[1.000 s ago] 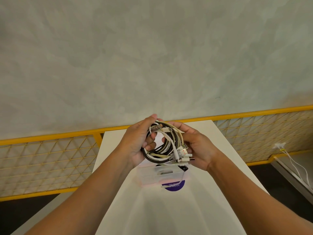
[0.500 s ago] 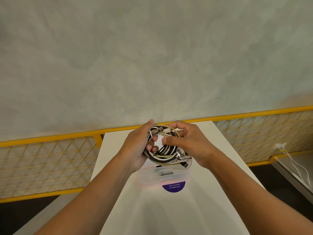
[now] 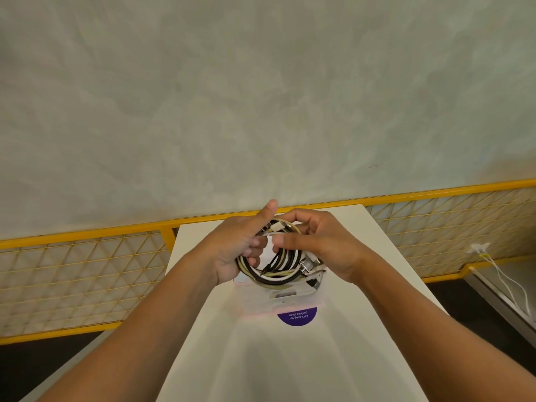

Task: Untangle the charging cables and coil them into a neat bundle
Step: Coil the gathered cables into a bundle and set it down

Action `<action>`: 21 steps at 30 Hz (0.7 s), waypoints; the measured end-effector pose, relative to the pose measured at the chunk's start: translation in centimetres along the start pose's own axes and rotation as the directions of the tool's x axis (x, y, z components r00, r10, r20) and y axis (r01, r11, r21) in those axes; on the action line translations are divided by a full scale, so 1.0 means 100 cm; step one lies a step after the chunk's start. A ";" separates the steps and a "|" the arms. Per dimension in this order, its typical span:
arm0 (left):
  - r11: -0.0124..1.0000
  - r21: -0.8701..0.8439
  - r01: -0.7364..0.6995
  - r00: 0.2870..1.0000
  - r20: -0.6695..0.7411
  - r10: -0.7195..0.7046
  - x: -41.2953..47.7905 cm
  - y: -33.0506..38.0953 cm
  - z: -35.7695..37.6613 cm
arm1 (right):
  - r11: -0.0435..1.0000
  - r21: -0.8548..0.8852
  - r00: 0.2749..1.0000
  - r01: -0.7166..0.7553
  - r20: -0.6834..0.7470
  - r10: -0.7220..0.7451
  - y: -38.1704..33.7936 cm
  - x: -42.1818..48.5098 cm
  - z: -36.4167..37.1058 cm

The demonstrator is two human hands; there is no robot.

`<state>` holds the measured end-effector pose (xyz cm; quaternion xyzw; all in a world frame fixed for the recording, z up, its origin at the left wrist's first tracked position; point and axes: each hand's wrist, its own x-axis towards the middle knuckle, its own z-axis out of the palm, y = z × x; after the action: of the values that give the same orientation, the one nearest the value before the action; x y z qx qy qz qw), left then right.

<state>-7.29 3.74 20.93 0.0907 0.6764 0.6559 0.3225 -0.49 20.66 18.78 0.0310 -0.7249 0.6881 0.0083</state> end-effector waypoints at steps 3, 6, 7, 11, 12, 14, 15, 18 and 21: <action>0.992 -0.123 0.028 0.999 -0.026 -0.032 0.004 -0.003 -0.002 | 0.992 0.103 0.998 -0.066 0.027 0.064 0.000 0.001 -0.009; 0.954 -0.292 0.068 0.995 -0.054 -0.088 0.007 -0.004 -0.007 | 0.976 0.160 0.988 -0.150 -0.001 0.152 0.010 0.002 -0.024; 0.935 -0.346 0.073 0.993 -0.065 -0.102 0.009 -0.005 -0.009 | 0.968 0.197 0.987 -0.158 0.001 0.161 0.016 0.002 -0.029; 0.890 -0.453 0.047 0.987 -0.118 -0.112 0.014 -0.004 -0.011 | 0.936 0.327 0.985 -0.131 -0.064 0.160 0.030 -0.001 -0.034; 0.885 -0.465 0.034 0.984 -0.140 -0.111 0.015 -0.004 -0.011 | 0.950 0.289 0.976 -0.117 -0.143 0.163 0.031 -0.001 -0.033; 0.873 -0.487 -0.002 0.974 -0.199 -0.109 0.017 -0.004 -0.008 | 0.976 0.175 0.923 -0.127 -0.339 0.180 0.030 0.001 -0.032; 0.871 -0.491 -0.022 0.967 -0.232 -0.106 0.018 -0.004 -0.007 | 0.978 0.145 0.891 -0.152 -0.407 0.199 0.028 0.000 -0.034; 0.880 -0.467 -0.088 0.943 -0.324 -0.078 0.018 -0.003 -0.001 | 0.936 0.194 0.891 -0.292 -0.301 0.340 0.020 -0.007 -0.036; 0.906 -0.399 -0.140 0.910 -0.414 -0.042 0.019 -0.004 0.006 | 0.918 0.194 0.933 -0.347 -0.027 0.358 0.014 -0.016 -0.031</action>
<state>-8.31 5.21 19.99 -0.1041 0.5693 0.7982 0.1672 0.91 23.87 17.45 -0.1206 -0.6506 0.7436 -0.0964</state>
